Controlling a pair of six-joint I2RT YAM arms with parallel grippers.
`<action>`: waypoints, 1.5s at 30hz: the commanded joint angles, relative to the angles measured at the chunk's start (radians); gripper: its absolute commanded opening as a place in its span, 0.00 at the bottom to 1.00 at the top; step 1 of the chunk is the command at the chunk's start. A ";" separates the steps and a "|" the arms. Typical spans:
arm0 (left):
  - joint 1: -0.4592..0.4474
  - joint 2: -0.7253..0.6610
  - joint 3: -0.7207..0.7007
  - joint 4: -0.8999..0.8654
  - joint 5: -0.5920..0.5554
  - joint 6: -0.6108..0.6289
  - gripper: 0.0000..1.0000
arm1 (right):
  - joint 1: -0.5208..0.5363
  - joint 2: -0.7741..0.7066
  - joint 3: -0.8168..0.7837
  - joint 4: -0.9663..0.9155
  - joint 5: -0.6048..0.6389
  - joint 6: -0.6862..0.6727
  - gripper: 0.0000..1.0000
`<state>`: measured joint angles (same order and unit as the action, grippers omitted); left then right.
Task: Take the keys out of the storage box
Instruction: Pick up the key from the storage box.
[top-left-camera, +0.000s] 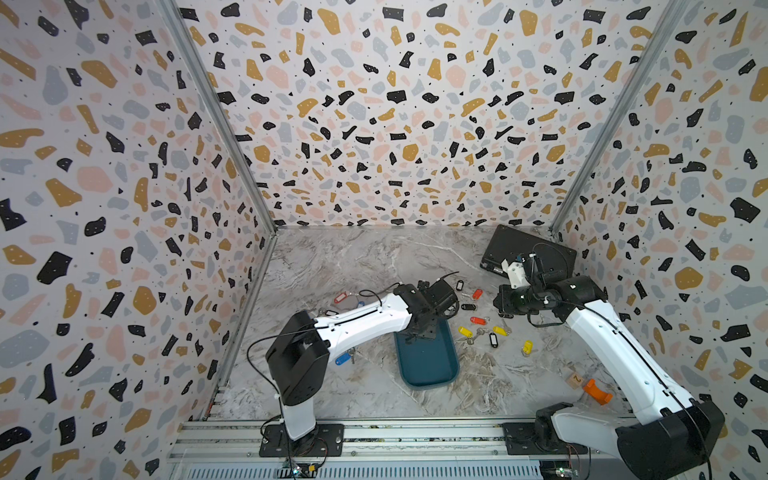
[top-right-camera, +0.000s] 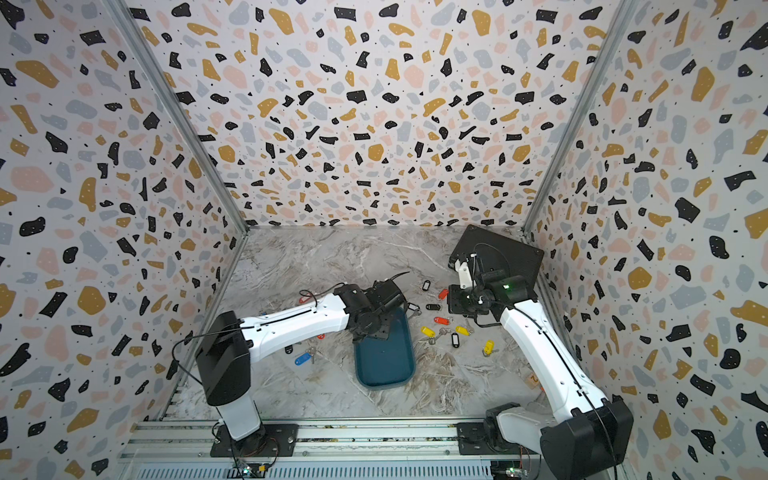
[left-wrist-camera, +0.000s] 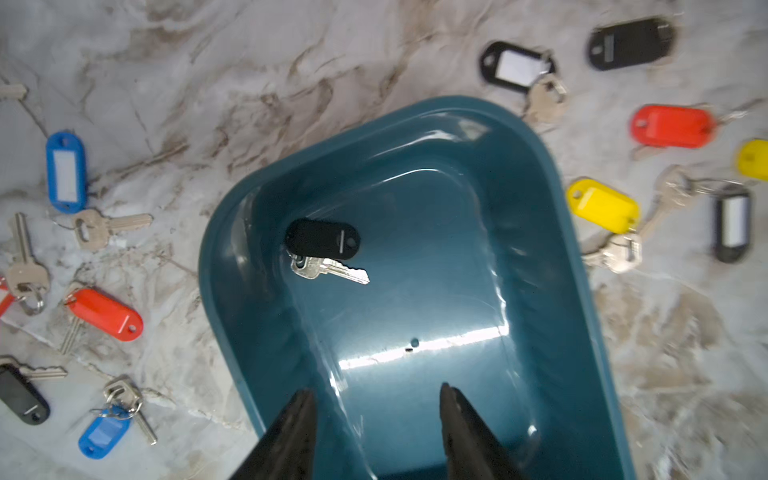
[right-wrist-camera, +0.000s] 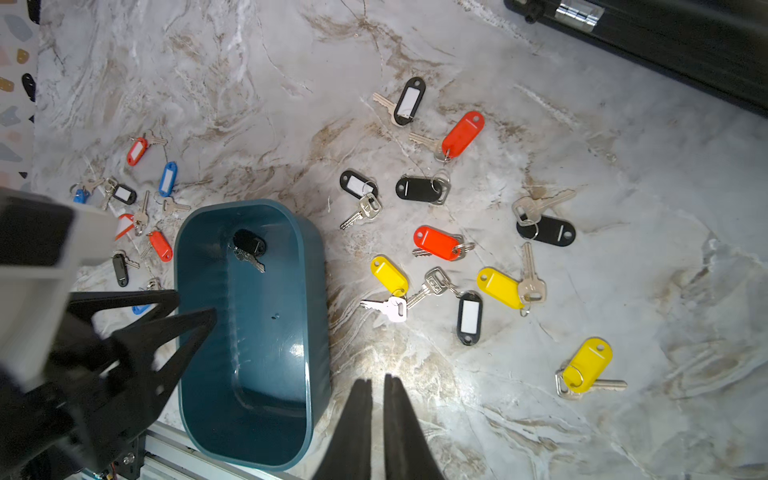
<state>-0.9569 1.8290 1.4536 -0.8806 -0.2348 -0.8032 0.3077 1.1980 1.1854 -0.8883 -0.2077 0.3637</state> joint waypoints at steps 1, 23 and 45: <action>0.005 0.043 0.046 -0.064 -0.118 -0.117 0.50 | -0.002 -0.029 -0.021 -0.002 -0.021 0.014 0.14; 0.079 0.192 -0.009 0.116 -0.132 -0.206 0.48 | -0.002 -0.028 -0.077 0.022 -0.056 0.011 0.14; 0.091 0.260 -0.010 0.160 -0.117 -0.226 0.27 | -0.002 -0.052 -0.122 0.004 -0.051 -0.003 0.13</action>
<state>-0.8707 2.0605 1.4551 -0.7235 -0.3576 -1.0157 0.3077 1.1767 1.0634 -0.8616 -0.2584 0.3729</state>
